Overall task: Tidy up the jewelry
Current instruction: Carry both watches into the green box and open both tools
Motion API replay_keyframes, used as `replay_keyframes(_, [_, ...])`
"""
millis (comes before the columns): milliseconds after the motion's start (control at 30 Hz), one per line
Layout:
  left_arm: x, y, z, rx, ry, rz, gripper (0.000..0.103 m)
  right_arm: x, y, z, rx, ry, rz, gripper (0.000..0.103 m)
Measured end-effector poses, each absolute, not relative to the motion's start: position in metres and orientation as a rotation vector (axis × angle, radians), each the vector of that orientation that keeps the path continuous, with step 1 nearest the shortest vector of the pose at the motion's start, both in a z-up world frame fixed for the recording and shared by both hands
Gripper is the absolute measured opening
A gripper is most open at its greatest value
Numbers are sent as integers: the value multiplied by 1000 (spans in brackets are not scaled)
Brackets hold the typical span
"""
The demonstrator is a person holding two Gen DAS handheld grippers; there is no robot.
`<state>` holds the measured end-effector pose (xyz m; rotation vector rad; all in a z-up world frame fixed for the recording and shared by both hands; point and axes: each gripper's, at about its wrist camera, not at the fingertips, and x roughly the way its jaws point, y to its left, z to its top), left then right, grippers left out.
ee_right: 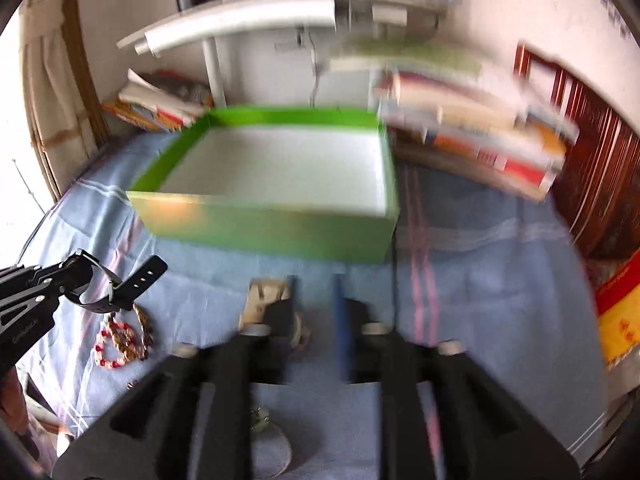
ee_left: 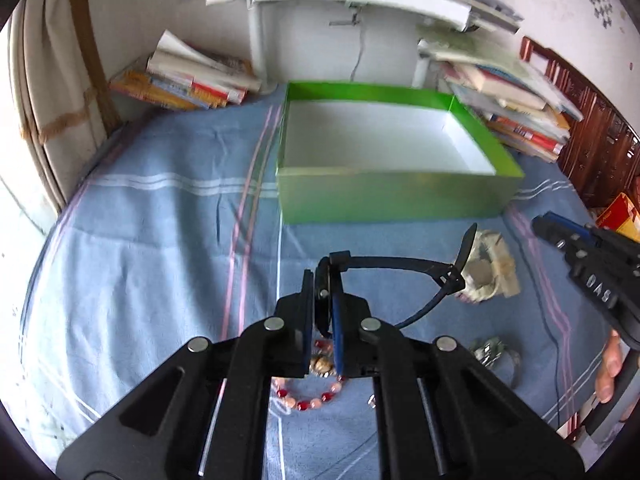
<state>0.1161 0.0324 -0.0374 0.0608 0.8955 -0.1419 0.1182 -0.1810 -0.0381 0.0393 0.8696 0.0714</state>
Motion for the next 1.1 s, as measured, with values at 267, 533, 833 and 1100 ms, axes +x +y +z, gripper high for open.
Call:
replay_keyframes(267, [113,40,-73,66,961,-101,8,124,-144,-66,-37,897,111,33])
replay_keyframes(533, [117,48,-46,59,910,-108,8,126,-147,-37,-4,845,150,22])
replay_keyframes(833, [189,31,26,42,774,-111,8,180,-162,33,22,657,84,22])
replay_keyframes(1100, [271,9,-21,45,889,-84,10,245,-173,-26,30,823,9,22])
